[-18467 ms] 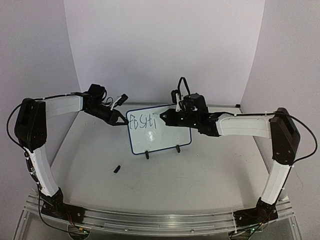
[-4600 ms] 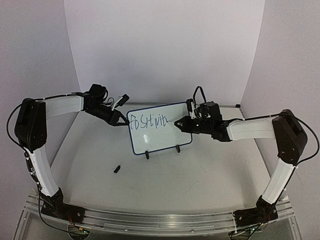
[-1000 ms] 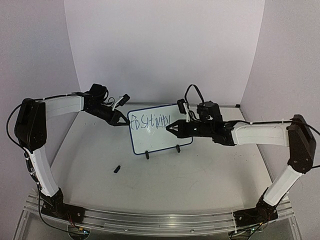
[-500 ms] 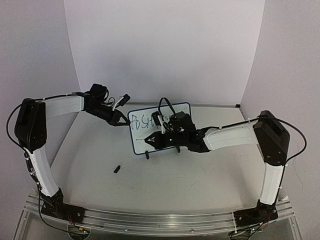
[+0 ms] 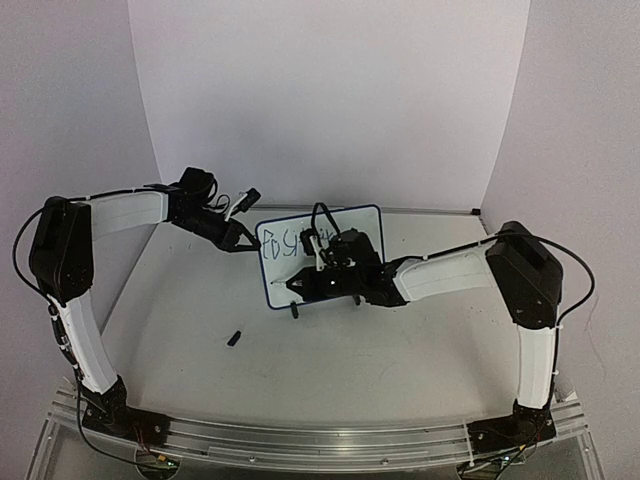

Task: Write a sentence on the whiteboard
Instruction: Write on the whiteboard with the whiteboard marker without the cap.

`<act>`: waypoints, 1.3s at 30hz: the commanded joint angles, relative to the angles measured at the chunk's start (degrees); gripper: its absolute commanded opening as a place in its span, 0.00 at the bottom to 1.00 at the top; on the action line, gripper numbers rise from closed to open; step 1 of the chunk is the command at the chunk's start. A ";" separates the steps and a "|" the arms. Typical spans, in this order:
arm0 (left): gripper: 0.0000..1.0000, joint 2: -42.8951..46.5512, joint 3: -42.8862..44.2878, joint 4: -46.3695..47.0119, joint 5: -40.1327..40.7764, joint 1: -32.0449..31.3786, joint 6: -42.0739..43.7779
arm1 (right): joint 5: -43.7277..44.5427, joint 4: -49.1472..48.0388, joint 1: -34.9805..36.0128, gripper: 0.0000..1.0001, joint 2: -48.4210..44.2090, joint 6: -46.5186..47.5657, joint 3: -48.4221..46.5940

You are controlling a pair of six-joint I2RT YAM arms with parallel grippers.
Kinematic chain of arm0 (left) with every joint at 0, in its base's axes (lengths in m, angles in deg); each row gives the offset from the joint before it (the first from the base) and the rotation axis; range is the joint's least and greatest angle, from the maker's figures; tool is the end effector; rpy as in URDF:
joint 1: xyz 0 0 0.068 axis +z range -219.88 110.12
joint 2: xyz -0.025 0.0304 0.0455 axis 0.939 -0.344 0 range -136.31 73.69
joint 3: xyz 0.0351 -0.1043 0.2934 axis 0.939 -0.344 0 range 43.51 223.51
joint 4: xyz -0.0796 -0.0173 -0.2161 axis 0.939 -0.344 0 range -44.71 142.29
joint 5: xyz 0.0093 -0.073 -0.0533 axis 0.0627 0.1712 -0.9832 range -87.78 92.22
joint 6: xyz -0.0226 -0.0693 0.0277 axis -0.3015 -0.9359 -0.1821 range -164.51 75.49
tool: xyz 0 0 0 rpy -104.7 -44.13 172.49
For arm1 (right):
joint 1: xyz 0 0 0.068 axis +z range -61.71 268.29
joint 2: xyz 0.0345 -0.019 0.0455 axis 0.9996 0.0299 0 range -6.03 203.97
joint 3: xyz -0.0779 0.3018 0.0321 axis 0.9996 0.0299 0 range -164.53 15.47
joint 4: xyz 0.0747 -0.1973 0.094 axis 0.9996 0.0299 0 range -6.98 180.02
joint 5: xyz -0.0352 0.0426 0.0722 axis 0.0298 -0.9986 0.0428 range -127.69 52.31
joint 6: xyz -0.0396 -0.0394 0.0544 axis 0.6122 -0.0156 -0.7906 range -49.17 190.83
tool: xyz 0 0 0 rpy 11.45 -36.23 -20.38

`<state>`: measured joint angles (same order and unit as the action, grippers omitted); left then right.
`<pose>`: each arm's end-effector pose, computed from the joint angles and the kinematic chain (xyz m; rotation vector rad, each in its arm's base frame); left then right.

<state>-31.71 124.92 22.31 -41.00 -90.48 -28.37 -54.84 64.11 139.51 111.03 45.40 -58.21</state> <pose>0.3503 -0.1804 0.2777 1.0402 2.1606 -0.9715 0.2853 0.3863 0.2266 -0.6872 2.0609 1.1186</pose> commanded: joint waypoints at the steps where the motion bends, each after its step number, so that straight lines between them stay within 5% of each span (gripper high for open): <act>1: 0.00 1.17 1.45 -1.24 3.20 -0.73 2.42 | 2.58 -0.53 0.40 0.00 1.10 -0.73 -2.30; 39: 0.00 1.82 1.56 -1.39 3.23 -0.77 2.55 | 8.09 0.78 0.45 0.00 -3.94 -1.41 -0.19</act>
<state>-31.69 124.94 22.38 -40.85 -90.53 -28.24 -50.39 65.99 140.36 110.84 43.59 -55.94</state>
